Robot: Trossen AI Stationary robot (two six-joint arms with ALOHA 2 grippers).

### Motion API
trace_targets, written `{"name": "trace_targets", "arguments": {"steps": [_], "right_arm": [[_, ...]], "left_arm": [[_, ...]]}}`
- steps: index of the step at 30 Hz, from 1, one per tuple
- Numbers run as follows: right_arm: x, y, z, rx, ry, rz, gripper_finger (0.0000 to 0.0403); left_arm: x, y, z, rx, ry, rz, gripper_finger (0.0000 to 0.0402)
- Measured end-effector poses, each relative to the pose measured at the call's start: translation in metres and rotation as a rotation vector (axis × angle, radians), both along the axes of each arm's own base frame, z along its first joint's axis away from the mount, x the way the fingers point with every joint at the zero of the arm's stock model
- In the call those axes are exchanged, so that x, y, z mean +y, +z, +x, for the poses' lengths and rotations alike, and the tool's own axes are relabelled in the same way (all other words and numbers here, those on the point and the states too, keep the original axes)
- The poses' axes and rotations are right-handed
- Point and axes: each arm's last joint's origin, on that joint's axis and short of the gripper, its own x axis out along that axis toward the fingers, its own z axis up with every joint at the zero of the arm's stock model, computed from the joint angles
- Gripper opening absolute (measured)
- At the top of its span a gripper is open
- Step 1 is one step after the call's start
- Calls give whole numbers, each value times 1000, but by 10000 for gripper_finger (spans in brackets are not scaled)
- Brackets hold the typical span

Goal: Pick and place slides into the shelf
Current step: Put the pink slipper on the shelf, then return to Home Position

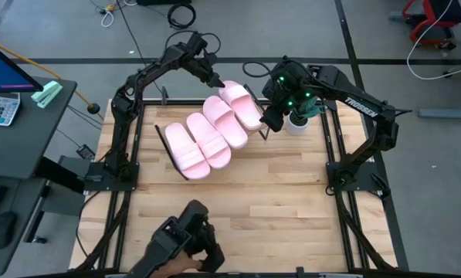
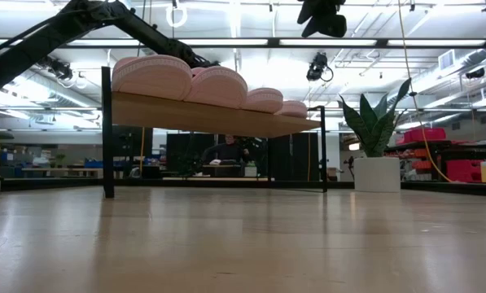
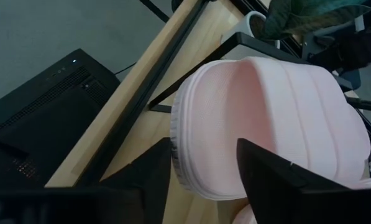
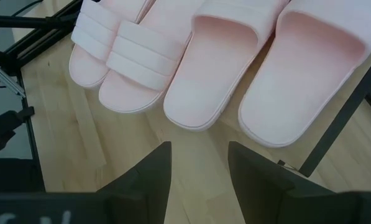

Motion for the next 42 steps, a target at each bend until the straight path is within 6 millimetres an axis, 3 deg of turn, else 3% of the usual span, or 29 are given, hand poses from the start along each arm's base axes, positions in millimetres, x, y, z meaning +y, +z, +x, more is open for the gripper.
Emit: {"name": "trace_targets", "arguments": {"steps": [27, 36, 42], "right_arm": [[0, 0, 1, -8, 0, -4, 164], [0, 1, 1, -14, 0, -6, 164], [0, 1, 1, -13, 0, -6, 164]], "left_arm": [[-10, -1, 7, 5, -51, -16, 177], [-14, -1, 12, 13, -60, -5, 187], [-6, -2, 4, 20, -28, -6, 202]]}}
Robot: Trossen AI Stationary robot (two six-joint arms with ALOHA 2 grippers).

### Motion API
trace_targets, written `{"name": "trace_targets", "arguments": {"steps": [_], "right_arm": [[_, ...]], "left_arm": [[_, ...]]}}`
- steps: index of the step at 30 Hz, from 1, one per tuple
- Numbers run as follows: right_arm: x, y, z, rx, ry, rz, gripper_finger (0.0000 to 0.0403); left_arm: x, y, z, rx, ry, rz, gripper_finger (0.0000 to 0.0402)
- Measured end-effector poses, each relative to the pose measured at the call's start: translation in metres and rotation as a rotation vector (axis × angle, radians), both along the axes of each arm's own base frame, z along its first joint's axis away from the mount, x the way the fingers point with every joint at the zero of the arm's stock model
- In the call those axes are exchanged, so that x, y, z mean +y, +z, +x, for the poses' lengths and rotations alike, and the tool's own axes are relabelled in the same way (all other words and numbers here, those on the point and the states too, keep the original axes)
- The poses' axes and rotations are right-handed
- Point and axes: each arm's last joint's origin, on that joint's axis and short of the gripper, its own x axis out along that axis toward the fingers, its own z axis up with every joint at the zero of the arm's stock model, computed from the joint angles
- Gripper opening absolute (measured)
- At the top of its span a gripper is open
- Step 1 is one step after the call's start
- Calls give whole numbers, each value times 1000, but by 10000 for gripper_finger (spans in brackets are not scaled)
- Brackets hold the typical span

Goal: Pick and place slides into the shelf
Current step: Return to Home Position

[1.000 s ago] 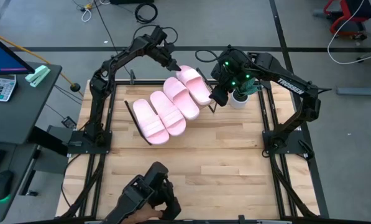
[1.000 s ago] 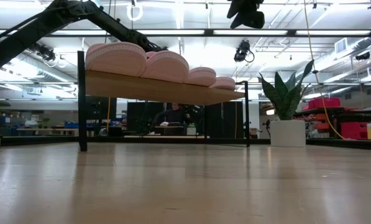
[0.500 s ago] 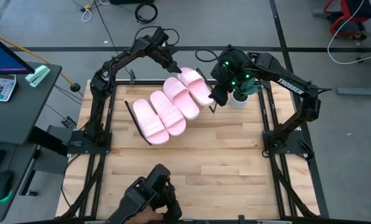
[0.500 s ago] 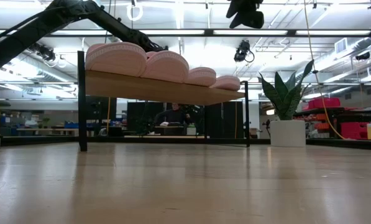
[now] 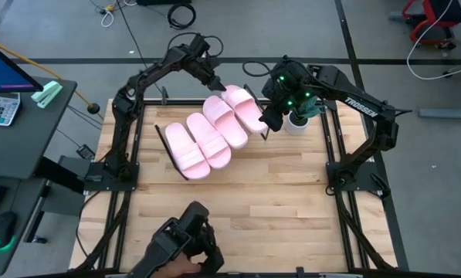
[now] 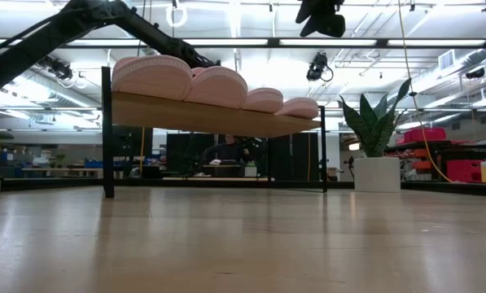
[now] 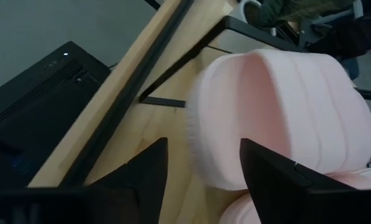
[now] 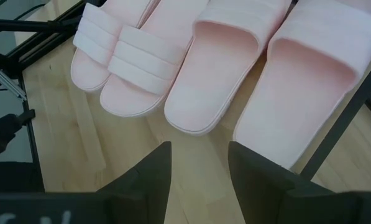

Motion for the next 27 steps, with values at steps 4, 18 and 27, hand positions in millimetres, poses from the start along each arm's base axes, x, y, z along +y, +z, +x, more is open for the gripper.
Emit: {"name": "trace_targets", "arguments": {"steps": [4, 18, 27], "right_arm": [[0, 0, 0, 0, 0, 0, 164], [0, 0, 0, 3, 7, -4, 164], [3, -2, -8, 65, 67, -20, 164]], "left_arm": [[6, 0, -7, 1, 22, -1, 226], [37, 60, -44, -221, 213, 228, 246], [0, 107, -25, -335, 197, 285, 198]]}}
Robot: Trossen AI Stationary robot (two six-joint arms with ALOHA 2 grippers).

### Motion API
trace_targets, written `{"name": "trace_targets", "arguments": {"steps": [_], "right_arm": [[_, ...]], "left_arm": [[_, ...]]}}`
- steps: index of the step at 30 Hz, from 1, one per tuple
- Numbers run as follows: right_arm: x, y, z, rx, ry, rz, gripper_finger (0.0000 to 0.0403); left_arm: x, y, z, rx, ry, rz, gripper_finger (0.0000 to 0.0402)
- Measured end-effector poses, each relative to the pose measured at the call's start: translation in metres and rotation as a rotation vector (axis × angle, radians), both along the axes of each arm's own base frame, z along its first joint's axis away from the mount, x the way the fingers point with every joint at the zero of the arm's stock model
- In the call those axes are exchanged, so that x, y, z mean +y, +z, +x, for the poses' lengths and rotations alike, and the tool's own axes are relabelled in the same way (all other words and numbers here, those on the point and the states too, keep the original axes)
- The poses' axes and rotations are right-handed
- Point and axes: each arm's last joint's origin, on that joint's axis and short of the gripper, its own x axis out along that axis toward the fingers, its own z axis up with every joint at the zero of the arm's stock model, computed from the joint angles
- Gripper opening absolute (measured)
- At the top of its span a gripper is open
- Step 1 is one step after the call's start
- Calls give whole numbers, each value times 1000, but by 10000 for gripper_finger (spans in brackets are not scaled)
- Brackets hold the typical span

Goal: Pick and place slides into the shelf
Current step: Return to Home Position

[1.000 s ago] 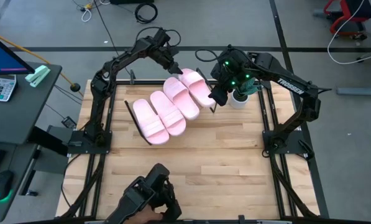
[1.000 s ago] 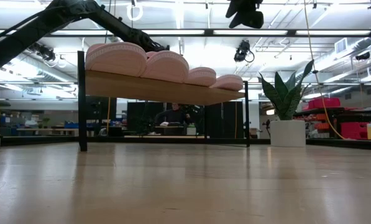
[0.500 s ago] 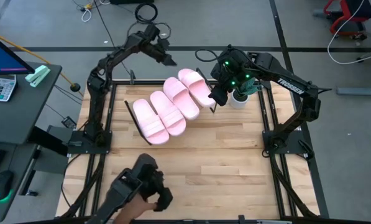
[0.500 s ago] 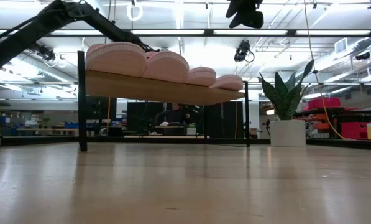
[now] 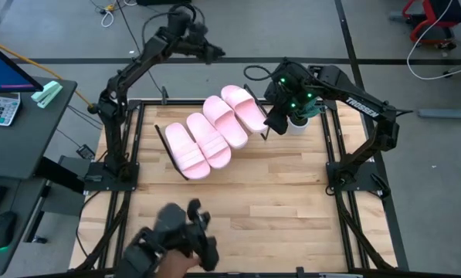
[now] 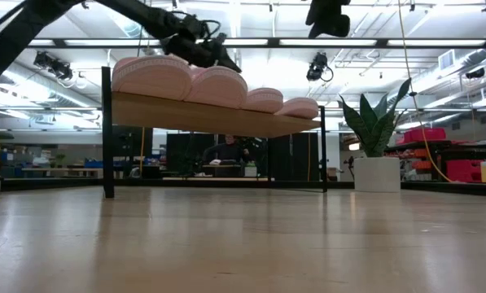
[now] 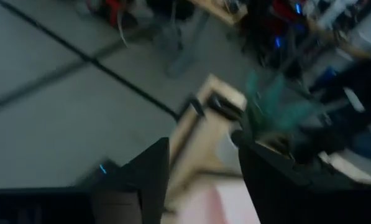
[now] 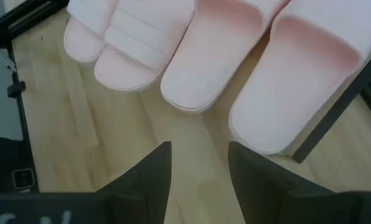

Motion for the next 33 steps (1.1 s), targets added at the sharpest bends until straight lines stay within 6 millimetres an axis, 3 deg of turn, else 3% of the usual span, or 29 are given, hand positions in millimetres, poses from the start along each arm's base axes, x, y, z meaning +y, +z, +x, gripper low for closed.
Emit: {"name": "trace_targets", "arguments": {"steps": [5, 8, 14, 20, 24, 29, 33], "right_arm": [[-2, 8, -11, -23, 1, -41, 164], [-4, 14, -22, -35, -14, -76, 164], [-9, 27, -48, -62, -40, -126, 164], [-13, 38, -70, -95, -42, -203, 164], [-17, 41, -81, -109, -41, -231, 164], [-22, 42, -87, -124, -14, -233, 164], [-25, 41, -86, -126, 28, -245, 164]], "left_arm": [[-38, -14, 29, 160, -87, -44, 180], [-60, -9, 43, 183, -126, -7, 170], [-101, 12, 54, 203, -155, 42, 154], [-132, -6, 61, 194, -127, -57, 142], [-165, -21, 50, 17, -30, -29, 134], [-208, -39, 12, -279, 54, -5, 125], [-235, -50, -22, -504, 20, 61, 116]]}}
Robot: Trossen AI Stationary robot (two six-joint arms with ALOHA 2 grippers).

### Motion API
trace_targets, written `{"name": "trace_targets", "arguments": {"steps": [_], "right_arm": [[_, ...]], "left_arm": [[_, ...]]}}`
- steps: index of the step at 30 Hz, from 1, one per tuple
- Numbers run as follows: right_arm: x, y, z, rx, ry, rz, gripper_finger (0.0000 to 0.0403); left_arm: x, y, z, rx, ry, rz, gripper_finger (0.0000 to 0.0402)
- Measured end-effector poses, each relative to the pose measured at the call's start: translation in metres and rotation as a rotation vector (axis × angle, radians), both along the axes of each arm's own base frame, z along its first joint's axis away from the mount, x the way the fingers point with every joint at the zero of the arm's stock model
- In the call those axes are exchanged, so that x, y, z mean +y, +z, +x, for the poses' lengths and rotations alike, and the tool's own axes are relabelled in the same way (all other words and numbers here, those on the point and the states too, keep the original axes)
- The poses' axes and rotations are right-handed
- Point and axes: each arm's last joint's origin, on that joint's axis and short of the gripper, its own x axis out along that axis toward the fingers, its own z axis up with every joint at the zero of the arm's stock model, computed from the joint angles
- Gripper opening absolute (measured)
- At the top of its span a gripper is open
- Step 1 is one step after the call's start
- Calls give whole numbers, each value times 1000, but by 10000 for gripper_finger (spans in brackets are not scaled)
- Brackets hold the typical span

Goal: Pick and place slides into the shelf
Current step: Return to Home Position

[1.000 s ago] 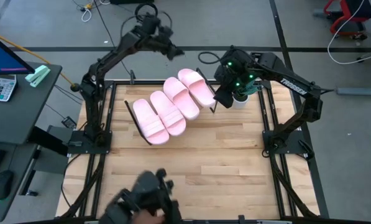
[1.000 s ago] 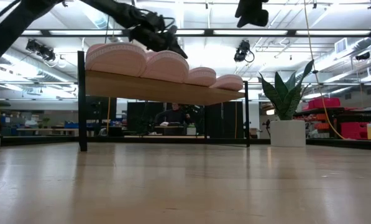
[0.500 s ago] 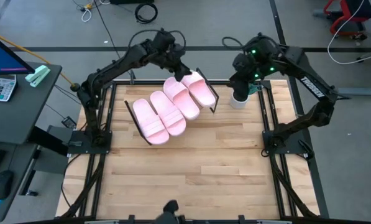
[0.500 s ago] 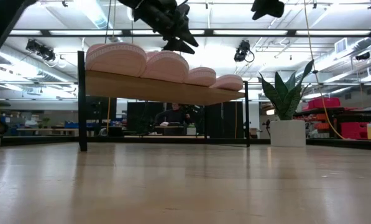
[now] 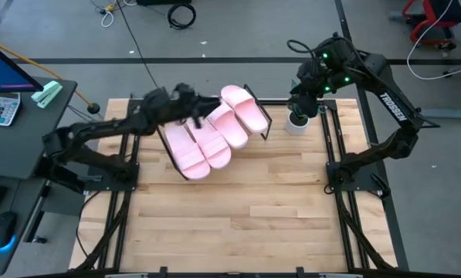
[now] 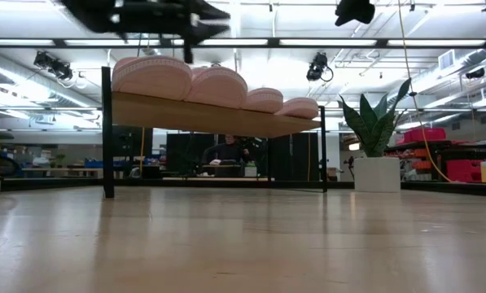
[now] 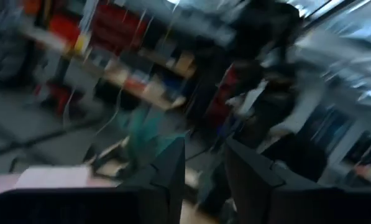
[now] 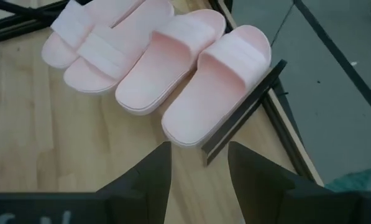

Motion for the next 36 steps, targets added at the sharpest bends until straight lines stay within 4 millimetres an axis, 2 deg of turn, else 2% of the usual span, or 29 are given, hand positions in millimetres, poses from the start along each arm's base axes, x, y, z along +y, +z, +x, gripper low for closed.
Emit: {"name": "trace_targets", "arguments": {"steps": [7, 12, 16, 19, 24, 29, 36], "right_arm": [[-4, -4, 6, 5, 45, 15, 164], [-4, -5, 7, 4, 48, 21, 164], [-4, -5, 7, 3, 43, 26, 164], [-4, -5, 7, 3, 42, 27, 164], [-4, -5, 7, -1, 19, 48, 164], [-4, -5, 7, -3, 5, 61, 164], [-4, -5, 7, -8, -24, 88, 164]], "left_arm": [[-42, -33, -44, -103, 86, -29, 79], [-71, -41, -63, -238, 67, -1, 40], [-90, -47, -71, -256, 72, 26, 9], [-97, -46, -82, -316, 96, 45, 6], [-99, -43, -114, -469, 118, 95, 7], [-103, -56, -136, -497, 107, 101, 7], [-104, -76, -152, -516, 106, 98, 5]]}}
